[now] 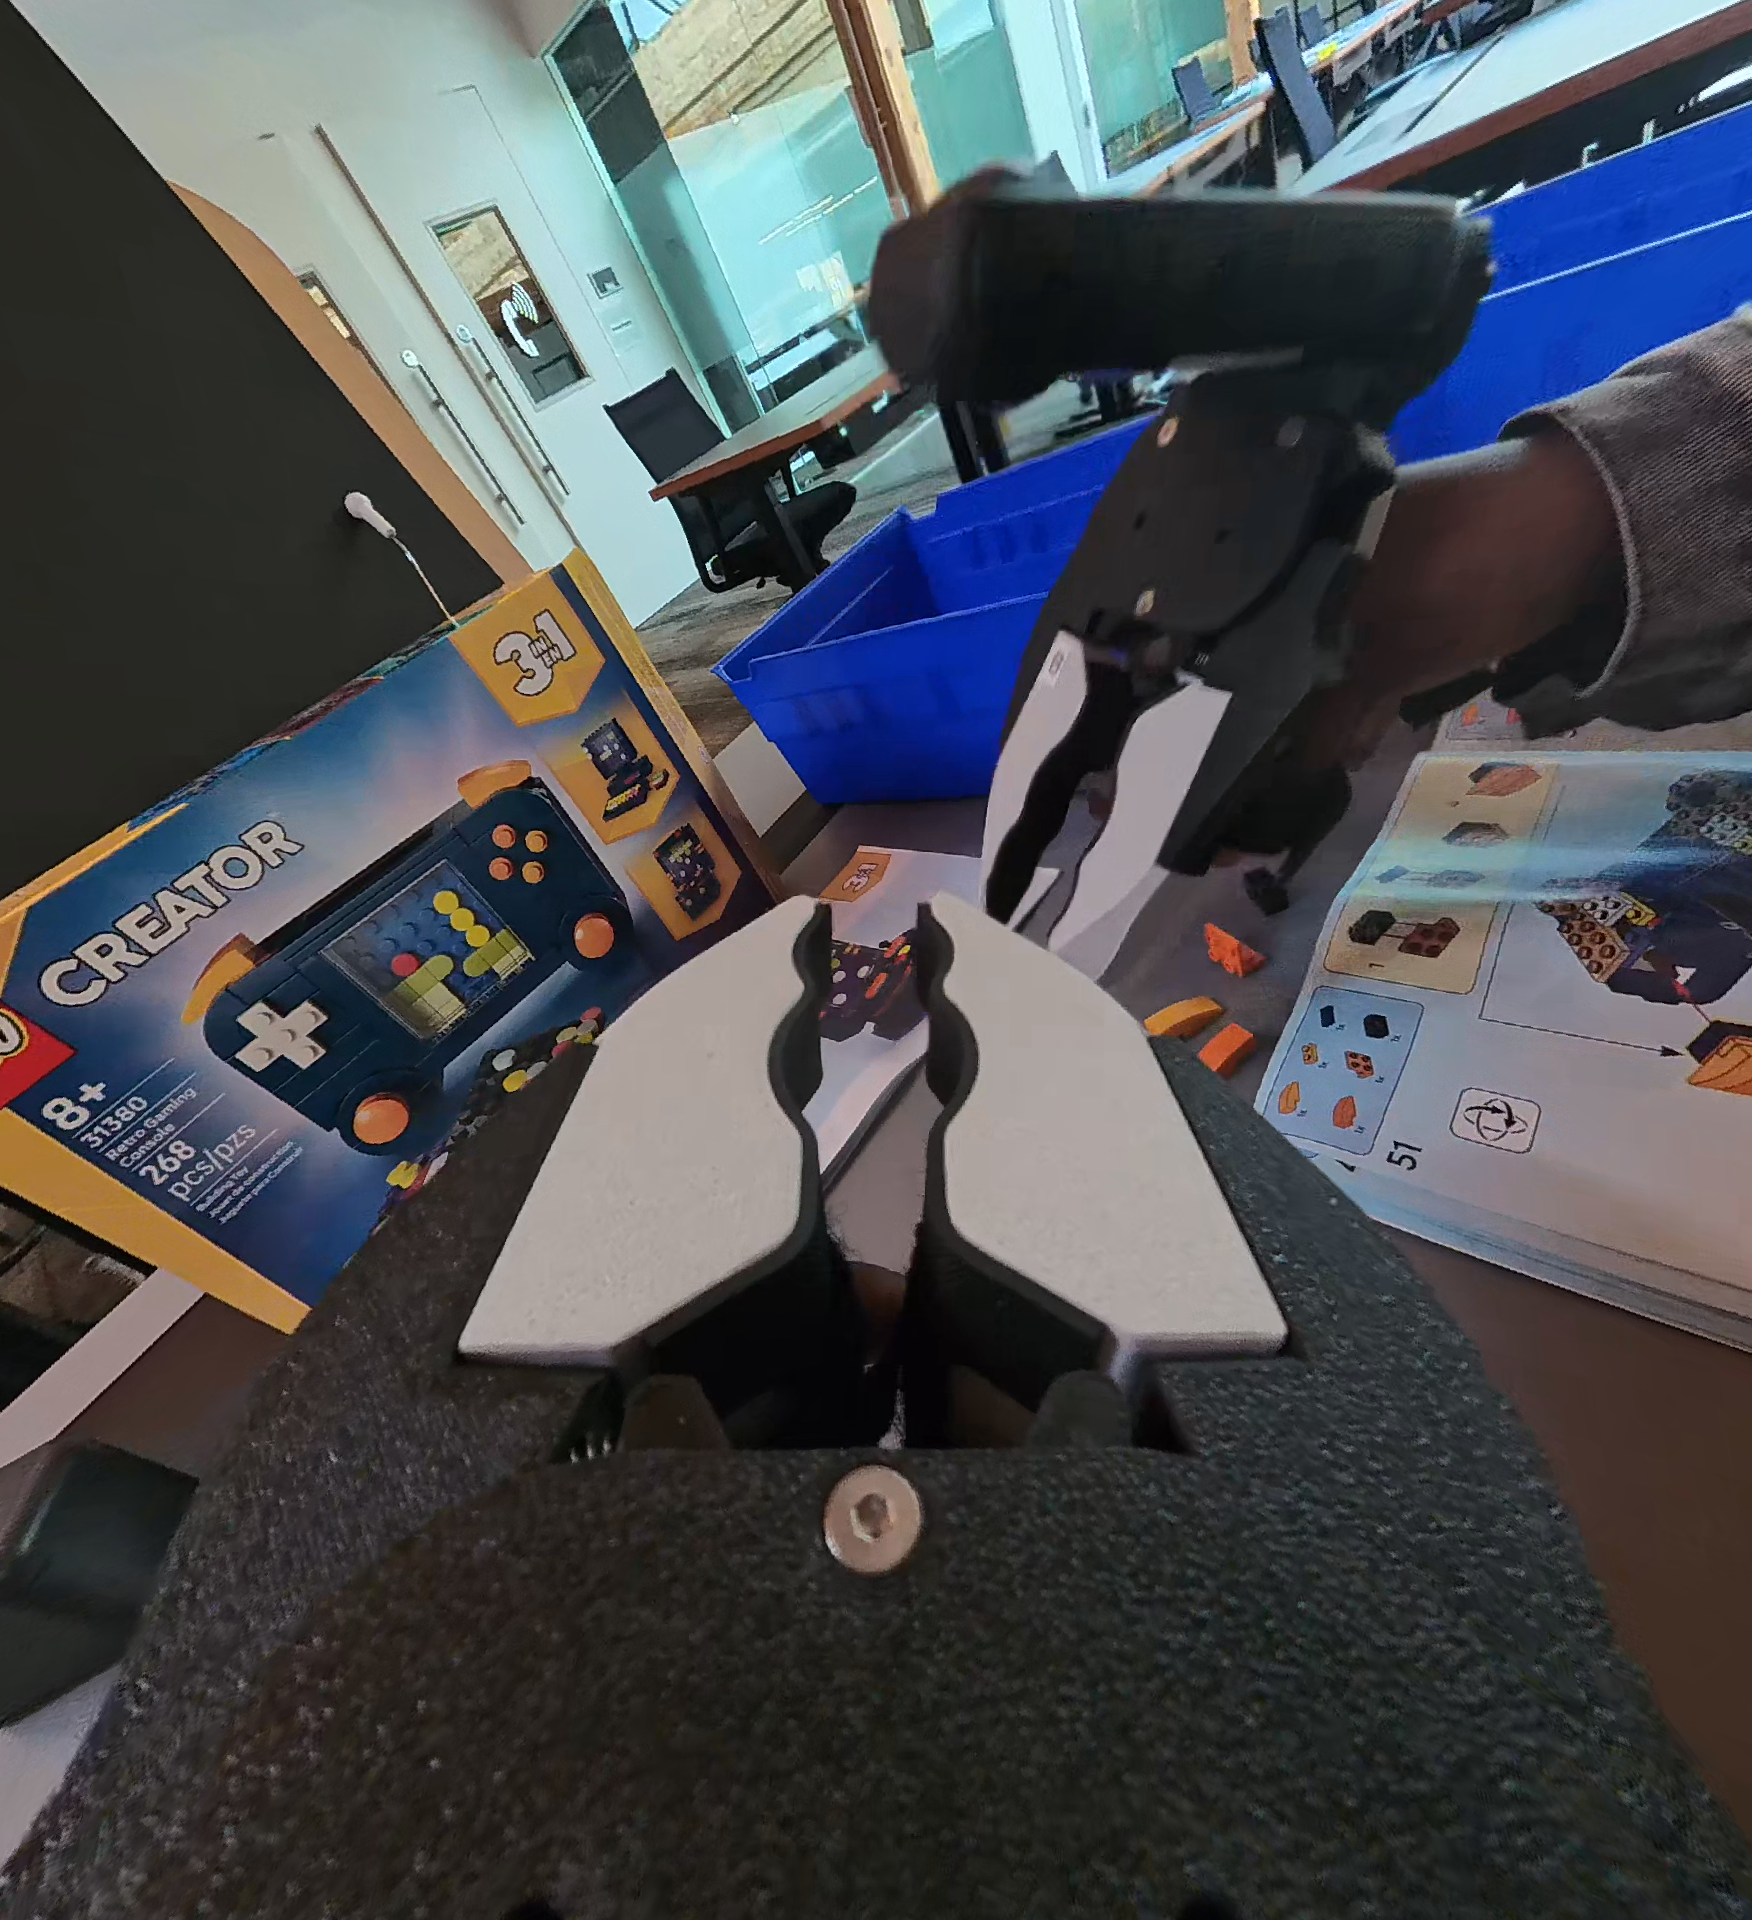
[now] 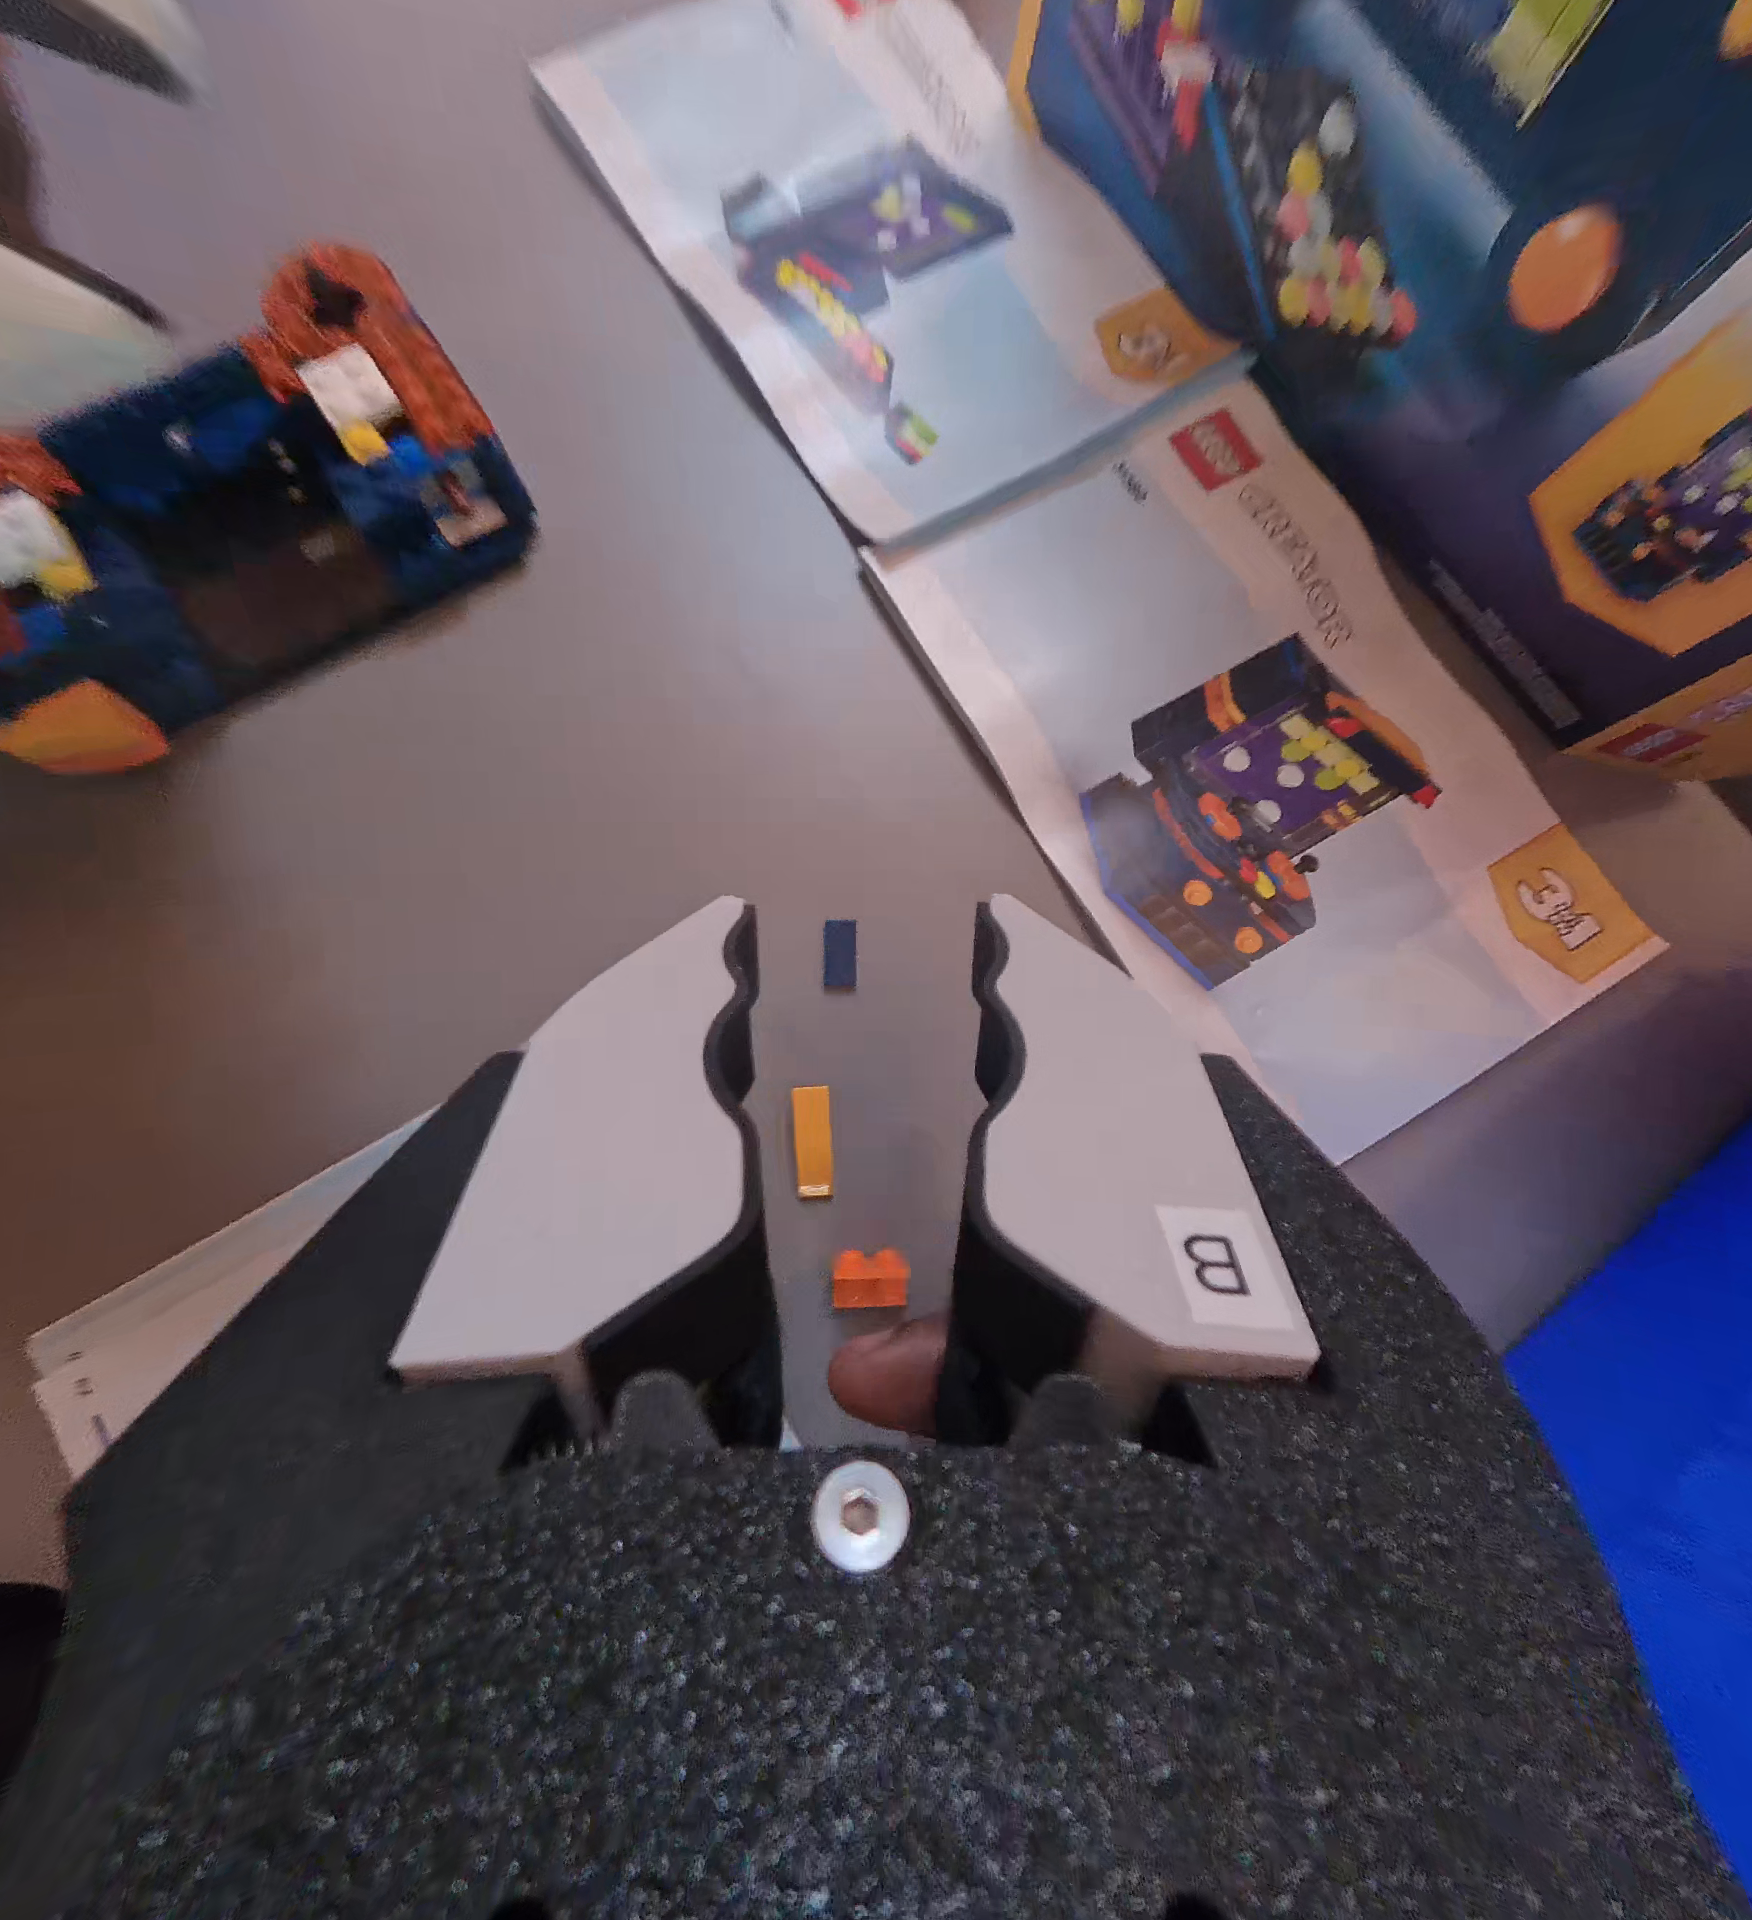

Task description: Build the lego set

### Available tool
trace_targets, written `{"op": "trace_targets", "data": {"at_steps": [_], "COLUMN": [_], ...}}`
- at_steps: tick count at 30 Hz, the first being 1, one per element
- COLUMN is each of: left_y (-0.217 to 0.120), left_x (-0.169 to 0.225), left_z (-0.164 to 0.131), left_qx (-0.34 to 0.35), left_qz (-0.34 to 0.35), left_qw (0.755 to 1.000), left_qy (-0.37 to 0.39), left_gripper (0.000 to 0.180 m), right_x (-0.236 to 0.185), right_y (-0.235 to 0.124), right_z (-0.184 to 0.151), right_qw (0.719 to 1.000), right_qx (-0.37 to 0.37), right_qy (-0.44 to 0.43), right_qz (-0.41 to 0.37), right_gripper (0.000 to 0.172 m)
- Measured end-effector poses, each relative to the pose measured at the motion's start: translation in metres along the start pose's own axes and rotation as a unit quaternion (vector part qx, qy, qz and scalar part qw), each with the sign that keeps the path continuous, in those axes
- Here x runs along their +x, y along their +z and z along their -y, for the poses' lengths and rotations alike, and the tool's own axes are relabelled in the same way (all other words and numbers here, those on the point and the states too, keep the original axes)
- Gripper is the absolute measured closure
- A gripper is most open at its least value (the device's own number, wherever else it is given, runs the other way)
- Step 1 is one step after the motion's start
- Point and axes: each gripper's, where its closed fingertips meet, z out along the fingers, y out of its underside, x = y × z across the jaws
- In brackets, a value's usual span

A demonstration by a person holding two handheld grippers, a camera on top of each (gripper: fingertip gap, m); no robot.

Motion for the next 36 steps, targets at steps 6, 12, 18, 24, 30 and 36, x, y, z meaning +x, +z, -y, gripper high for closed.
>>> {"op": "trace_targets", "data": {"at_steps": [6,12,18,24,30,36], "left_y": [0.006,0.021,0.038,0.039,0.038,0.034], "left_x": [0.007,0.018,0.025,0.028,0.031,0.028], "left_z": [0.000,0.018,0.029,0.013,0.018,0.019], "left_qx": [-0.007,-0.003,0.012,0.048,0.050,0.050], "left_qz": [-0.008,0.009,0.082,0.107,0.105,0.113], "left_qw": [1.000,0.999,0.983,0.977,0.983,0.982], "left_qy": [0.002,-0.044,-0.165,-0.176,-0.140,-0.141], "left_gripper": [0.161,0.147,0.131,0.115,0.113,0.114], "right_x": [-0.019,-0.028,-0.021,-0.008,0.007,0.009], "right_y": [-0.040,-0.054,-0.058,-0.063,-0.068,-0.079], "right_z": [0.013,0.002,-0.003,-0.003,-0.005,0.001], "right_qw": [0.991,0.982,0.972,0.966,0.959,0.947], "right_qx": [0.131,0.186,0.233,0.255,0.269,0.293], "right_qy": [0.013,-0.006,-0.005,0.011,0.009,-0.002], "right_qz": [0.027,0.019,-0.013,-0.047,-0.094,-0.128], "right_gripper": [0.122,0.104,0.099,0.081,0.073,0.078]}}
